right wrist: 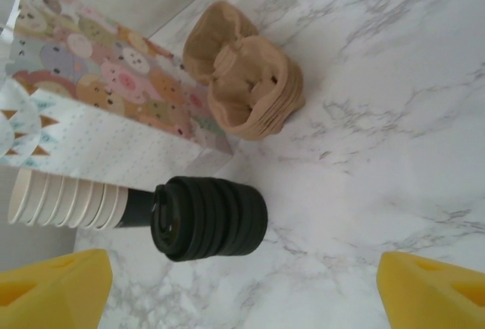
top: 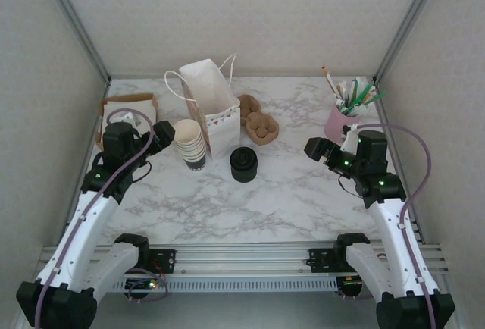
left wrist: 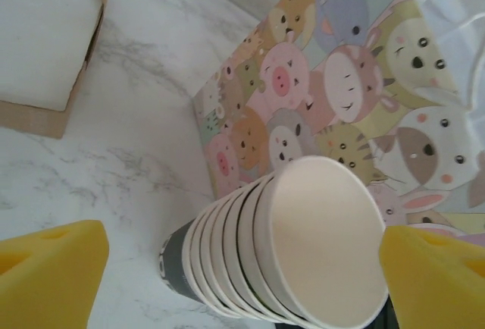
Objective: Pack the takeout coffee
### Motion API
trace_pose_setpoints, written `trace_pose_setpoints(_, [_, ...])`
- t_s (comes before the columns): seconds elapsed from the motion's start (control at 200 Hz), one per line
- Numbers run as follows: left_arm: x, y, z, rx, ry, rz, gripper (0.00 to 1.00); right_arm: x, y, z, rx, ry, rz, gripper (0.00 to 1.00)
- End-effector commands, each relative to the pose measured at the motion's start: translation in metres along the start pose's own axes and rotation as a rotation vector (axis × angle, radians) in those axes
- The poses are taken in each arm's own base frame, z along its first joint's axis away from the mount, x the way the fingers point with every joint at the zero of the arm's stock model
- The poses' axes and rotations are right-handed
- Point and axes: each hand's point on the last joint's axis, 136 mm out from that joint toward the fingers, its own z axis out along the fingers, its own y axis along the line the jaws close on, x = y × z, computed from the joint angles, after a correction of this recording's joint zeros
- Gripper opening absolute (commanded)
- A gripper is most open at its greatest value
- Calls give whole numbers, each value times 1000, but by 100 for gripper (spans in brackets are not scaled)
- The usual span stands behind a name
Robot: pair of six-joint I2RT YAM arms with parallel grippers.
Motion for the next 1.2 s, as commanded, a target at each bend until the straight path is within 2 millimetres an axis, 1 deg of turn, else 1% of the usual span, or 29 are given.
trace_pose_setpoints(0.0, [-5, -2, -4, -30, 17, 49, 81, 9, 17, 3, -66, 38, -71, 88])
trace_pose_setpoints(0.095, [0, -4, 3, -41, 58, 67, 68, 16, 23, 7, -63, 64, -109, 85])
trace_pose_setpoints(0.17, [7, -7, 9, -48, 101, 91, 62, 22, 28, 12, -57, 89, -143, 83])
trace_pose_setpoints(0.245, [13, -8, 14, -70, 135, 122, 58, 29, 35, 17, -54, 123, -181, 82])
trace_pose_setpoints(0.381, [16, -8, 19, -121, 161, 171, 49, 42, 49, 26, -41, 171, -272, 81])
trace_pose_setpoints(0.526, [18, -12, 24, -132, 189, 195, 40, 55, 54, 41, -4, 219, -337, 81])
trace_pose_setpoints(0.696, [19, -12, 30, -152, 201, 205, 33, 67, 56, 55, 9, 267, -366, 81])
trace_pose_setpoints(0.891, [21, -14, 36, -158, 216, 214, 22, 71, 57, 61, 14, 286, -378, 81])
trace_pose_setpoints(1.197, [18, -14, 37, -177, 211, 222, 9, 73, 62, 64, 1, 298, -387, 81])
